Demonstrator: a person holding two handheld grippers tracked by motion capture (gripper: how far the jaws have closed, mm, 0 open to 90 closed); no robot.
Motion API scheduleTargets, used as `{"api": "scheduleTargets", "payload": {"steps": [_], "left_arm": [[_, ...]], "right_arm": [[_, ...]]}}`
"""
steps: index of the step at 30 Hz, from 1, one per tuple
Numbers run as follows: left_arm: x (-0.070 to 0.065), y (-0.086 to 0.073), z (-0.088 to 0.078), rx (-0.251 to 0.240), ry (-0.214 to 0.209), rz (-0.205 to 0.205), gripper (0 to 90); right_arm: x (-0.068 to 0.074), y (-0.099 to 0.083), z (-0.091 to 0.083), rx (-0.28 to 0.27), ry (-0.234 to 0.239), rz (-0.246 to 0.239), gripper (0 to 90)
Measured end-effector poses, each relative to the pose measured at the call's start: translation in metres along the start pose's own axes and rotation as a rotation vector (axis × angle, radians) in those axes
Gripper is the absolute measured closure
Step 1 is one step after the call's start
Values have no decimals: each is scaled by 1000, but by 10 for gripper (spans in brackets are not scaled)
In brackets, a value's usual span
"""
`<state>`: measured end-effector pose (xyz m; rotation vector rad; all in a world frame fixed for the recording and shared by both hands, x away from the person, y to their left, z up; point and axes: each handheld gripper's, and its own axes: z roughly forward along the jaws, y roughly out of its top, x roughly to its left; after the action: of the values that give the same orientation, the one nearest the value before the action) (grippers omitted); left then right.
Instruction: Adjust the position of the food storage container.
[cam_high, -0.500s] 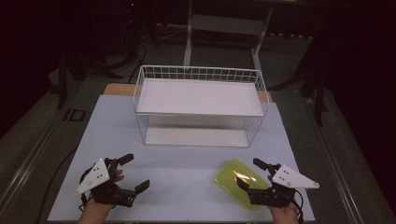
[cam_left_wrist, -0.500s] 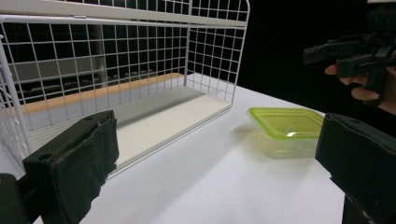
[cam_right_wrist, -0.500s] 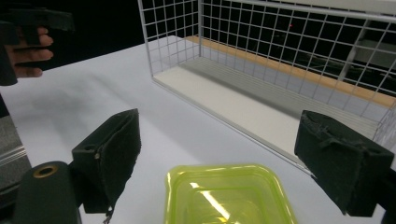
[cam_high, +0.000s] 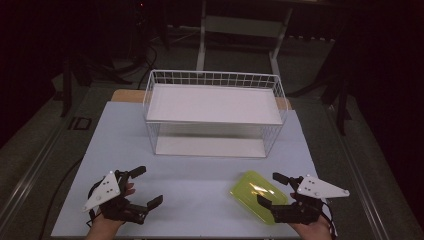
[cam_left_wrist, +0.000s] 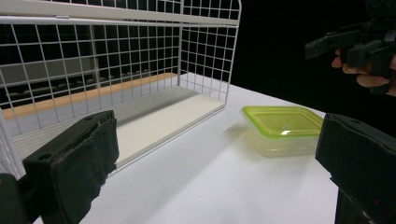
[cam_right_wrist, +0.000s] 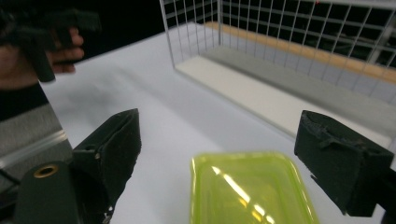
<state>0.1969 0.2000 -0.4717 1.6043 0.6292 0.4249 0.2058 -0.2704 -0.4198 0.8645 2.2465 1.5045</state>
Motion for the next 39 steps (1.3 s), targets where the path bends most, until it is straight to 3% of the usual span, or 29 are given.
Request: {"api": "scheduleTargets", "payload": {"steps": [8,16,19,24,32,39], "left_arm": [[-2,0,2,4,-1,2,0],[-4,-1,6,20,-11,15,0],[-4,-2,6,25,-14,19,0],[-5,-2,7,26,-17,16,0],[-5,-3,8,26,-20,14,0],[-6,-3,9,30,-25,16,0]], "right_arm": [[-21,-29,-19,76,-26,70,481],[-33,-53,-29,180,-94,57,794],[-37,-61,-28,210,-87,54,896],[-40,-71,-25,243,-80,23,900],[-47,-82,-34,268,-95,39,900],[-54,-91,-26,284,-98,43,900]]}}
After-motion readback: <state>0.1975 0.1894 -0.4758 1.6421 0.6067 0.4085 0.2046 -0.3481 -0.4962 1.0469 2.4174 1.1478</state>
